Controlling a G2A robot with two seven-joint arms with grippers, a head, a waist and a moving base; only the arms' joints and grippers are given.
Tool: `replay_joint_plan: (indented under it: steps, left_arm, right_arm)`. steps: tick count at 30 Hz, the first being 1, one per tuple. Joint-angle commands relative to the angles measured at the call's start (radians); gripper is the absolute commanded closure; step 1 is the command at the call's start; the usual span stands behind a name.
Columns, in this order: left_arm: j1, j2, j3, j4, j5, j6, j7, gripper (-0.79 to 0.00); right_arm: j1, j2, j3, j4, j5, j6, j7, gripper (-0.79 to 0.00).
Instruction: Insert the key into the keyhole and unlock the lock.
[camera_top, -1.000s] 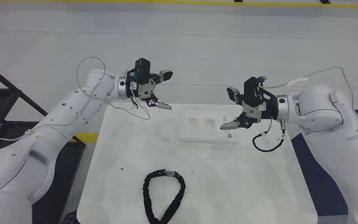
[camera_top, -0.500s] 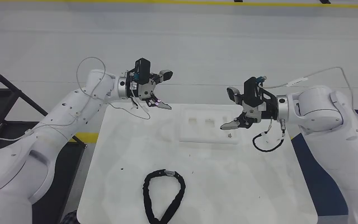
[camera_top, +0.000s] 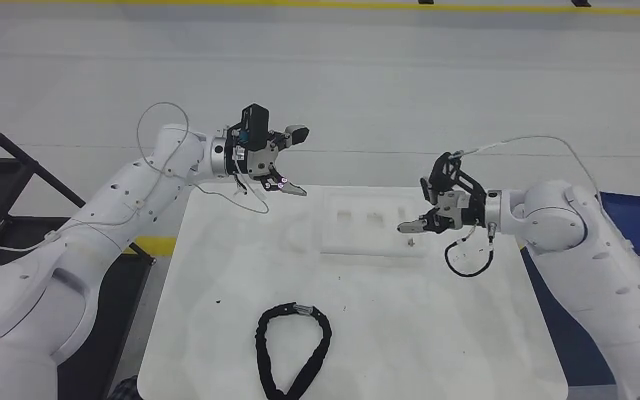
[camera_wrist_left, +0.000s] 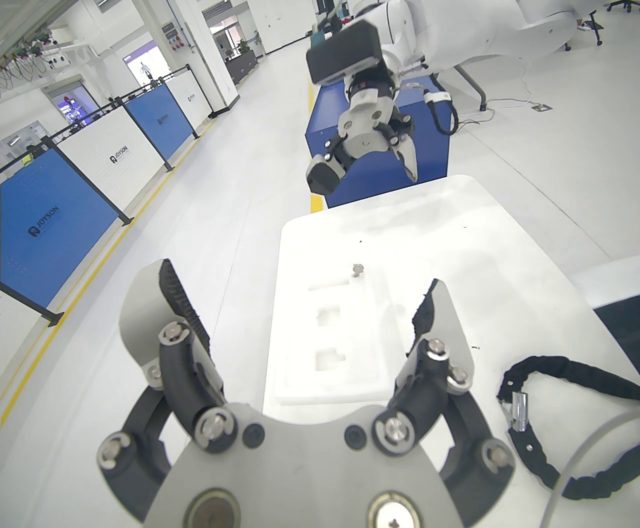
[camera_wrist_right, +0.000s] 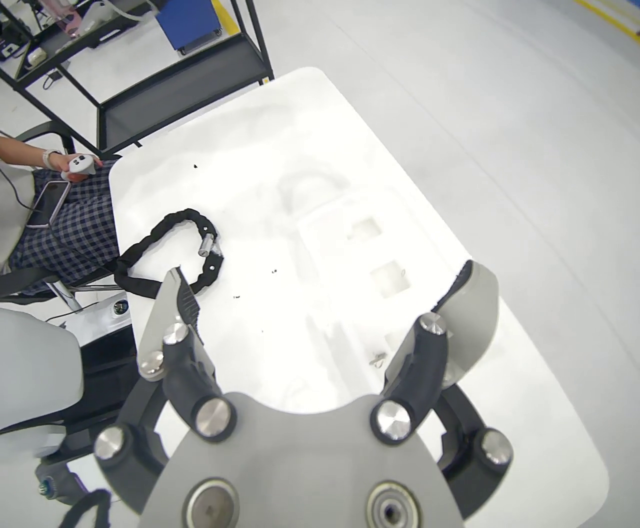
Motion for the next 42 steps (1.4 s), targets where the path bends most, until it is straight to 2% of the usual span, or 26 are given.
replay_joint_plan:
  steps: [1,6,19,42]
  left_arm:
    - [0.0,0.0,0.0,0.0,0.0,0.0,0.0,-0.785]
    - [0.0,0.0,0.0,0.0,0.0,0.0,0.0,-0.785]
    - [0.0,0.0,0.0,0.0,0.0,0.0,0.0,-0.785]
    - [0.0,0.0,0.0,0.0,0.0,0.0,0.0,-0.785]
  right_arm:
    - [-0.01,-0.001,-0.008,0.026,0.012,0.018,-0.007,-0.785]
    - [-0.024,-0.006,-0.039,0.079,-0.005,0.106,0.015,-0.785]
    - [-0.011,-0.045,-0.129,0.164,0.07,0.454,0.055,-0.785]
    - [0.117,-0.152,-0.307,0.343,0.034,0.828,0.093,-0.785]
